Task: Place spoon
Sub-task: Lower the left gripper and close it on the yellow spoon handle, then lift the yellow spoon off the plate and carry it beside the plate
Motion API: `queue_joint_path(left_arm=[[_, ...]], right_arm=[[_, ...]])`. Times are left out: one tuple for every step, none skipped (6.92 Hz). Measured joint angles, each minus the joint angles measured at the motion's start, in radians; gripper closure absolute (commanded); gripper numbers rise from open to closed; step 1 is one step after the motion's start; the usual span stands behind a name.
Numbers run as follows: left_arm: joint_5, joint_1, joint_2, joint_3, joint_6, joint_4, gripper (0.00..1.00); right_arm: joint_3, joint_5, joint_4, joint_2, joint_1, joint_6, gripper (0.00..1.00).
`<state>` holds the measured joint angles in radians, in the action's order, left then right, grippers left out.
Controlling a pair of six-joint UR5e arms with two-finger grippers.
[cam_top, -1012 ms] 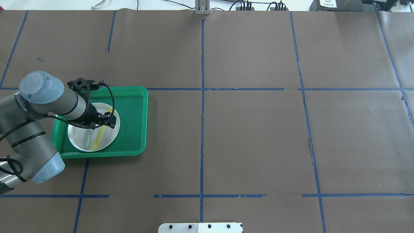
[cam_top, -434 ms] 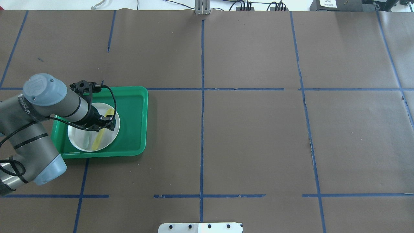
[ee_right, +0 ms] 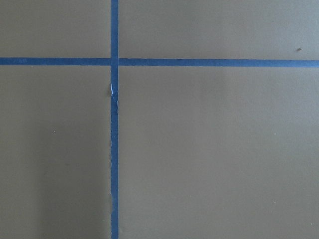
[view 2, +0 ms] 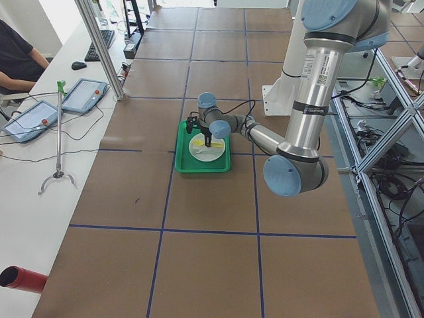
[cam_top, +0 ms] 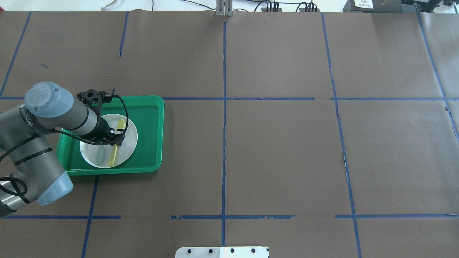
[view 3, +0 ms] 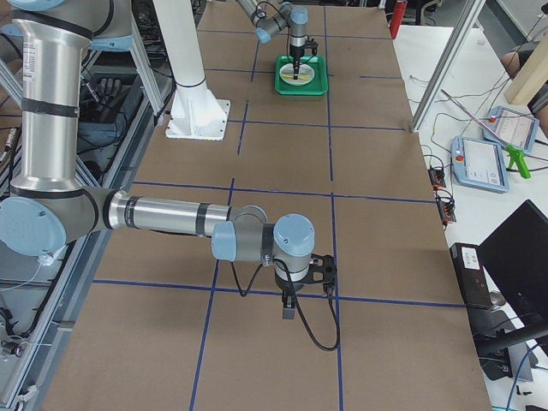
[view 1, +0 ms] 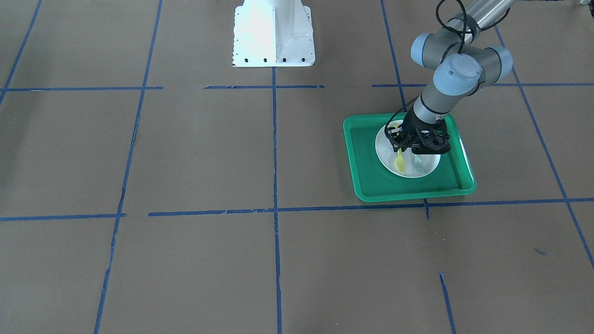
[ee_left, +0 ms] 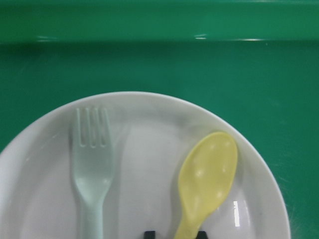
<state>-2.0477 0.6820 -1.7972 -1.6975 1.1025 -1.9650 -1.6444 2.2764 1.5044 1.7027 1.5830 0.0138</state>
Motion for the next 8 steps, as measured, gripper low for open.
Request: queue_joint_path(left_arm=[[0.0, 0.002, 0.002, -0.005, -0.001, 0.0, 1.0], [0.0, 0.005, 0.004, -0.013, -0.002, 0.001, 1.0], [0.0, 0.009, 0.006, -0.029, -0.004, 0.006, 1.0], [-0.002, 0.015, 0.01, -0.059, -0.01, 0.025, 1.0], [-0.002, 0.027, 0.012, -0.104, -0.031, 0.074, 1.0], [-0.004, 0.046, 0.01, -0.153, -0.06, 0.144, 1.0], [-0.007, 0.064, 0.006, -0.201, -0.084, 0.216, 1.0], [-0.009, 0.077, -0.006, -0.228, -0.093, 0.266, 1.0]], right_arm=[[0.0, 0.0, 0.0, 0.0, 0.0, 0.0, 0.0], [0.0, 0.0, 0.0, 0.0, 0.0, 0.0, 0.0], [0.0, 0.0, 0.0, 0.0, 0.0, -0.001, 0.0], [0.0, 0.0, 0.0, 0.0, 0.0, -0.001, 0.0], [0.0, 0.0, 0.0, 0.0, 0.0, 0.0, 0.0], [0.0, 0.0, 0.0, 0.0, 0.0, 0.0, 0.0], [0.0, 0.0, 0.0, 0.0, 0.0, 0.0, 0.0], [0.0, 0.0, -0.001, 0.0, 0.0, -0.001, 0.0]])
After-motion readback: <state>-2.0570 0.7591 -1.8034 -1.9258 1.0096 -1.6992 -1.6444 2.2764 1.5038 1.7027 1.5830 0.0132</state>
